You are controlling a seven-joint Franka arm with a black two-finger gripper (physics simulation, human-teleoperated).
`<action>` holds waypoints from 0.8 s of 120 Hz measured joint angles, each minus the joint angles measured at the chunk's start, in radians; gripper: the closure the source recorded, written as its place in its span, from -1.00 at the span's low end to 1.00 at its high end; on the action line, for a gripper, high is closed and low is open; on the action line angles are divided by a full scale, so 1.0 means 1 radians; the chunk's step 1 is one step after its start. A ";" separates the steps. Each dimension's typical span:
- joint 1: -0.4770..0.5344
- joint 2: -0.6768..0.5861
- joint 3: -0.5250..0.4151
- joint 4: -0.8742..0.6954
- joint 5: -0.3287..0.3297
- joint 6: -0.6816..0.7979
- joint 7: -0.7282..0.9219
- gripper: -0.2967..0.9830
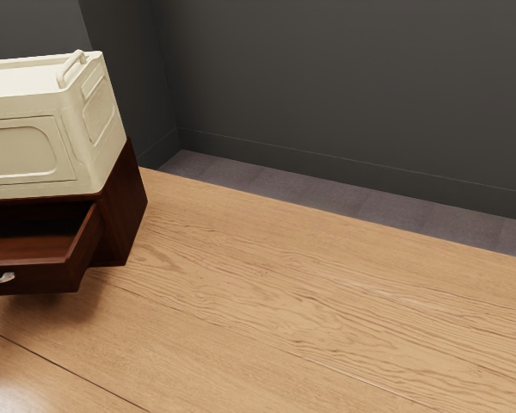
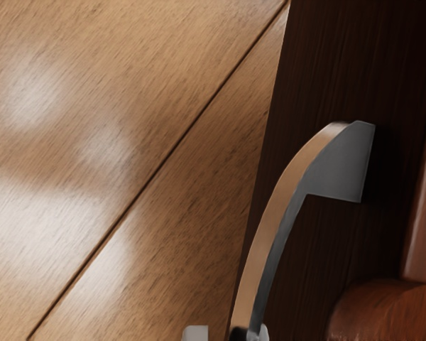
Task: Pull the drawer handle with one arm to open the drawer
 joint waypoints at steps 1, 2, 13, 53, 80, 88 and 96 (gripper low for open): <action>0.000 0.000 0.000 0.000 0.000 0.000 0.000 0.69; 0.000 0.000 0.000 0.000 0.000 0.000 0.000 0.69; 0.001 -0.005 -0.003 0.001 -0.001 -0.003 0.000 0.66; 0.043 -0.081 -0.059 0.001 0.002 -0.038 -0.003 0.46; 0.023 -0.017 -0.090 0.146 -0.010 -0.116 -0.003 -0.10; -0.001 0.025 -0.093 0.203 -0.019 -0.149 -0.003 -0.22; -0.015 0.074 -0.093 0.246 -0.025 -0.176 -0.003 -0.31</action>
